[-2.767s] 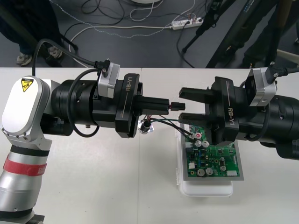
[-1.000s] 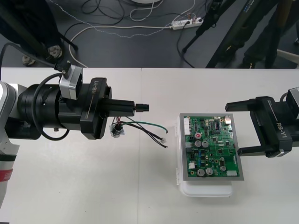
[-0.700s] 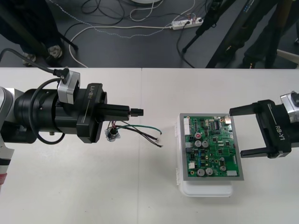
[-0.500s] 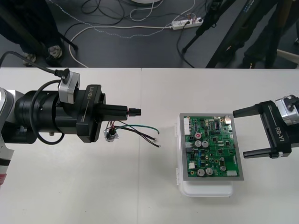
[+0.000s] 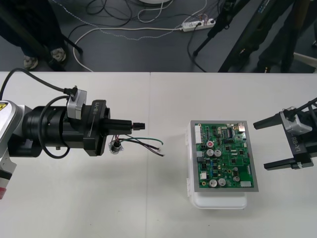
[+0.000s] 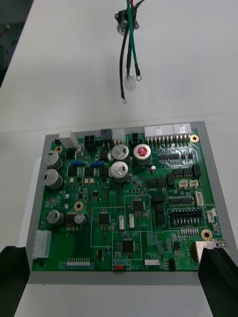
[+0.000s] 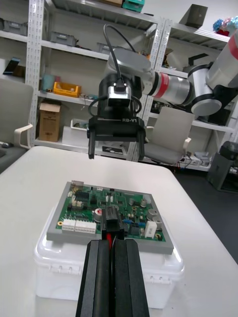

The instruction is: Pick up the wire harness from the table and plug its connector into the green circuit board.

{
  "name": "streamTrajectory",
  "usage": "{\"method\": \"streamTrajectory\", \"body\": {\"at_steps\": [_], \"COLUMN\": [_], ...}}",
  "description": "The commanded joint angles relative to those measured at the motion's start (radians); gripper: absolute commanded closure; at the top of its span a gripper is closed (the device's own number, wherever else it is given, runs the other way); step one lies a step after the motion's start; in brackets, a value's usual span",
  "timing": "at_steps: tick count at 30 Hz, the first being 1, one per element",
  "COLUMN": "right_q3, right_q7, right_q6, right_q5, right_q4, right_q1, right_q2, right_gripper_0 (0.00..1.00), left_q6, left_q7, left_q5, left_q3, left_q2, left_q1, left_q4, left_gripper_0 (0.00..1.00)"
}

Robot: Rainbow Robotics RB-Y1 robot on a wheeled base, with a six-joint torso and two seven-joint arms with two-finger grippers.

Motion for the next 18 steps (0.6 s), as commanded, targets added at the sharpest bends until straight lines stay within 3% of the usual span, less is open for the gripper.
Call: {"method": "streamTrajectory", "body": {"at_steps": [1,18], "right_q3": [-0.032,-0.01], "right_q7": [-0.092,-0.129], "right_q6": [-0.008,-0.008], "right_q5": [0.077,0.376], "right_q4": [-0.053,-0.161], "right_q1": [0.007,0.038], "right_q2": [-0.051,-0.036], "right_gripper_0": [0.0,0.0], "left_q6": [-0.038,-0.05], "left_q7": [-0.06,-0.245], "left_q5": [0.024,0.054], "left_q3": [-0.061,-0.21], "left_q2": [0.054,0.054], "left_q1": [-0.012,-0.138], "left_q4": [0.051,0.333], "left_gripper_0": [1.0,1.0]}}
